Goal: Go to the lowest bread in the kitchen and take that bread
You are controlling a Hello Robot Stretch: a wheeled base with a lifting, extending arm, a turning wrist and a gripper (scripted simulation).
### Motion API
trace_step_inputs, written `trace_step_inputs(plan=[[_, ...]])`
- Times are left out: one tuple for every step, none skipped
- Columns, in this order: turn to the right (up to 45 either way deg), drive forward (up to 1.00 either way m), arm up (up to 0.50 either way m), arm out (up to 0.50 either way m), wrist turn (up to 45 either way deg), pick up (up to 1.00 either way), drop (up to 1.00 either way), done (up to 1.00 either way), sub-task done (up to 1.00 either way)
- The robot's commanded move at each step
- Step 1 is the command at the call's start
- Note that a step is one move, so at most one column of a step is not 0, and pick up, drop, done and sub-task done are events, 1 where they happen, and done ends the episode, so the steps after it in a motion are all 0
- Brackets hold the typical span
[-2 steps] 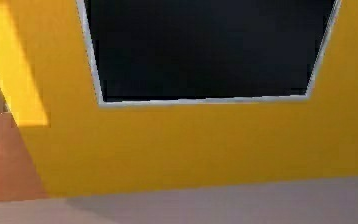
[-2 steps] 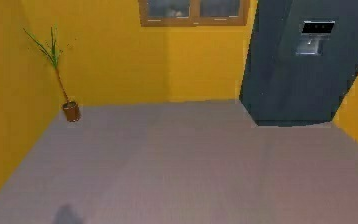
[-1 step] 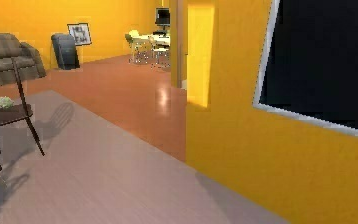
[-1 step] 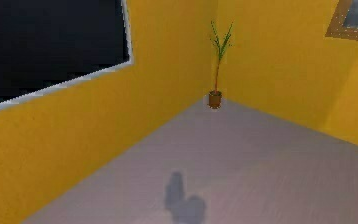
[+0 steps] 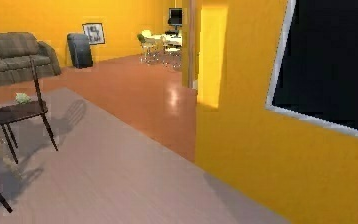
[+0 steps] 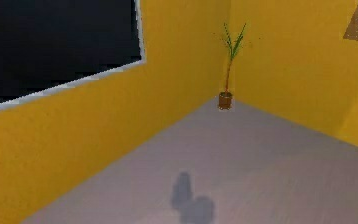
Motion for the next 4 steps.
trace_step_inputs(plan=[[0.0,0.75,0.0,0.0,0.0,0.0,0.0,0.0,0.0],[-45.0,0.0,0.0,0.0,0.0,0.0,0.0,0.0,0.0],[0.0,1.0,0.0,0.0,0.0,0.0,0.0,0.0,0.0],[-15.0,0.0,0.0,0.0,0.0,0.0,0.0,0.0,0.0]])
